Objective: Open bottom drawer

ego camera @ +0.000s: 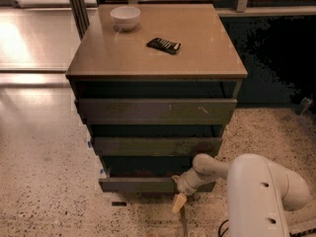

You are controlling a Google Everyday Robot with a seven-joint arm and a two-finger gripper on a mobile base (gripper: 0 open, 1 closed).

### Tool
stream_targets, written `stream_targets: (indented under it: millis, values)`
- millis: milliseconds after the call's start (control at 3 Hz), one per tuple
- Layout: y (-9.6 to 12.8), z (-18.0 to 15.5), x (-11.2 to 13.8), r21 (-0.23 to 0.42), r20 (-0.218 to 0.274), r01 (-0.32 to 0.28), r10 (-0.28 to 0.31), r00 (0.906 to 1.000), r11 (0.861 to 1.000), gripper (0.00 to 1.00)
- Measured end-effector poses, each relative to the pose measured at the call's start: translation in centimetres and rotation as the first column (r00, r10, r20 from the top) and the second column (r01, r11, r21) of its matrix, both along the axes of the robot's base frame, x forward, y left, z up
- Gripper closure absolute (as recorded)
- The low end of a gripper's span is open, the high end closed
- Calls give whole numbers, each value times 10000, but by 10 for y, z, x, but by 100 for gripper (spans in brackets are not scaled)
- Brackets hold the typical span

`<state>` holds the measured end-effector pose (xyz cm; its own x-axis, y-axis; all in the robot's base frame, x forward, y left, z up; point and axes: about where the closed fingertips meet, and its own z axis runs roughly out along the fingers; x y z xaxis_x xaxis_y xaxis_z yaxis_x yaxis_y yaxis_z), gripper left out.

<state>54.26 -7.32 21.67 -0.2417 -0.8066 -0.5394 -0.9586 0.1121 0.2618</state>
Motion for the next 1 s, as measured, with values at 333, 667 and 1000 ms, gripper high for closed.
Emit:
stream_targets:
  millis: [333, 667, 1000]
  values:
    - [-1, 1, 4, -20, 41, 9, -9, 10000, 10000, 0]
    - [-1, 1, 11, -70, 31, 9, -8, 10000, 10000, 0]
    - [-1, 2, 11, -69, 32, 6, -6, 10000, 10000, 0]
